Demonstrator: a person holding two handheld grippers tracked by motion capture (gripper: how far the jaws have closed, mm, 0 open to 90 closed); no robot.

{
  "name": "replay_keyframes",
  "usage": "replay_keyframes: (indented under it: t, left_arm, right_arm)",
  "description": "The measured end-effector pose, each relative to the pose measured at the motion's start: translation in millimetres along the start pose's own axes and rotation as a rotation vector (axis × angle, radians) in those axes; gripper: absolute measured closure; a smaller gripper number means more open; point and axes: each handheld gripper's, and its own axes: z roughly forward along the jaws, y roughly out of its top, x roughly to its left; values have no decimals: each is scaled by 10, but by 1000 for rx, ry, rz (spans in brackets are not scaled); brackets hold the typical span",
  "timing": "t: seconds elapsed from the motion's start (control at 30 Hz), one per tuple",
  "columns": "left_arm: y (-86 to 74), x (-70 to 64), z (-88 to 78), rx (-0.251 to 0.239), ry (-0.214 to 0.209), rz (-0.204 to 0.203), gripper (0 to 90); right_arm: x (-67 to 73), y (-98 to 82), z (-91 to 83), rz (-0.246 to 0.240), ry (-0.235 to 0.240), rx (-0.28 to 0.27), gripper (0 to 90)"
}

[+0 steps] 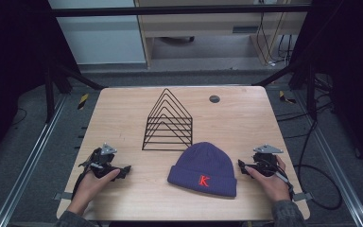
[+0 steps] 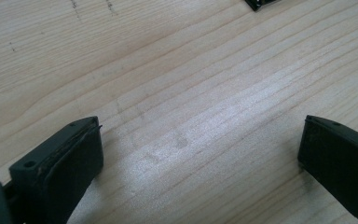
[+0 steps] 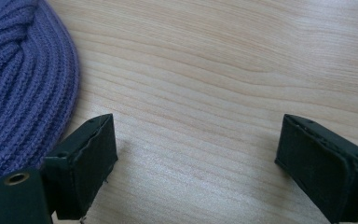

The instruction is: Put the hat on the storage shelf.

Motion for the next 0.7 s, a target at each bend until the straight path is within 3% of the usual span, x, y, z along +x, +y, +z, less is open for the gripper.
replay_keyframes:
  t: [0.27,0.4,0.5,0.53,0.7]
  left_arm:
    - [2,-1,0,2,0,0,0]
    - [-3,-1,0,-2,-2,-1,0]
    - [-5,0,-1,-2,-3,0,0]
    - [-5,0,-1,-3,-3,1,0]
    - [-3,-1,-1,-1,-5,3,0]
  right_arm:
    - [5,8,-7,-3,7,15,106]
    - [5,70,-24,-7,57,47,122]
    - [20,127,-51,-2,70,34,158]
    - [52,260,-123,-20,79,6,206]
    - [204,621,-217,-127,97,13,309]
